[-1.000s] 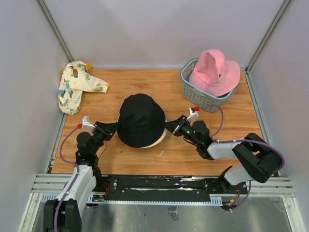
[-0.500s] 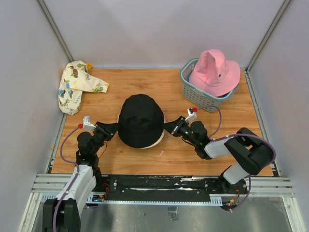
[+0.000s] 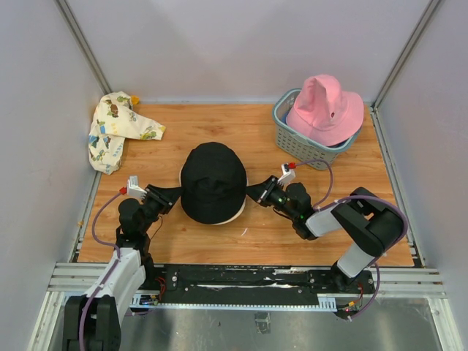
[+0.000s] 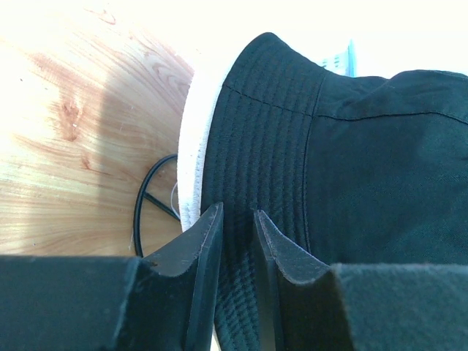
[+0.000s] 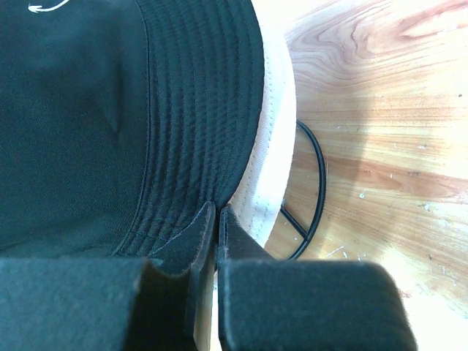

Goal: Stack the hats
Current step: Stack the hat on the hat.

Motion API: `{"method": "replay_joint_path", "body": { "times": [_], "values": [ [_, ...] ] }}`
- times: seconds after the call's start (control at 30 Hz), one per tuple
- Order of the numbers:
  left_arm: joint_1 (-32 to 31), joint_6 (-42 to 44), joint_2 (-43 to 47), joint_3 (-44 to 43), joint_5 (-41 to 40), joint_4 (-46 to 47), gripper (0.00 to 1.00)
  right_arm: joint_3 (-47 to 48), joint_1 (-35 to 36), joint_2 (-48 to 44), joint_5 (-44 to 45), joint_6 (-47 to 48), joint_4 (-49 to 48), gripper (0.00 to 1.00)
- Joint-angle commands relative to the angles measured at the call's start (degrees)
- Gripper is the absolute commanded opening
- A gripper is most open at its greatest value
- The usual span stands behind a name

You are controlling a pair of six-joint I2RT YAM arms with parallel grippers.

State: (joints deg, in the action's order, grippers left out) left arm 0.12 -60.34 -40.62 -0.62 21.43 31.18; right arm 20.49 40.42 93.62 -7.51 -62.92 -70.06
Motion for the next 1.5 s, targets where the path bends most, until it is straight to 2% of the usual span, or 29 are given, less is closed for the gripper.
{"method": "replay_joint_path", "body": {
  "times": [0.0, 0.07, 0.3, 0.47, 0.73, 0.9, 1.03, 1.27, 1.47],
  "values": [
    [-0.65, 1.4, 0.11, 7.68, 0.1, -0.34, 0.28, -0.14, 0.8, 0.74, 0.76, 3.14, 4.87, 0.01],
    [-0.65, 1.43, 1.36, 7.24, -0.09, -1.54, 0.29, -0.03, 0.8, -0.73, 0.97, 3.9, 6.26, 0.02],
    [-0.65, 3.42, 9.93, 3.14, -3.62, -13.28, 0.5, 1.09, 0.8, -11.6, 3.47, 9.03, 18.09, 0.4],
    [-0.65, 4.07, 13.78, 1.24, -5.07, -17.99, 0.56, 2.35, 0.88, -19.39, 5.72, 13.11, 29.31, 0.53],
    [-0.65, 4.43, 14.25, -0.33, -4.96, -19.57, 0.61, 7.15, 1.75, -32.11, 10.85, 21.44, 48.18, 0.59],
    [-0.65, 5.24, 14.36, -1.31, -5.23, -20.64, 0.63, 15.0, 1.87, -39.56, 16.71, 29.52, 61.81, 0.62],
    [-0.65, 6.02, 14.43, -2.45, -5.51, -21.61, 0.65, 23.19, 1.93, -41.96, 23.95, 39.07, 69.92, 0.64],
    [-0.65, 6.98, 14.42, -4.65, -5.57, -22.77, 0.67, 40.14, -2.08, -36.06, 38.14, 55.54, 76.09, 0.73],
    [-0.65, 7.92, 14.34, -5.77, -5.39, -23.45, 0.67, 49.13, -12.53, -28.0, 37.92, 61.21, 73.84, 0.73]
  ]
}}
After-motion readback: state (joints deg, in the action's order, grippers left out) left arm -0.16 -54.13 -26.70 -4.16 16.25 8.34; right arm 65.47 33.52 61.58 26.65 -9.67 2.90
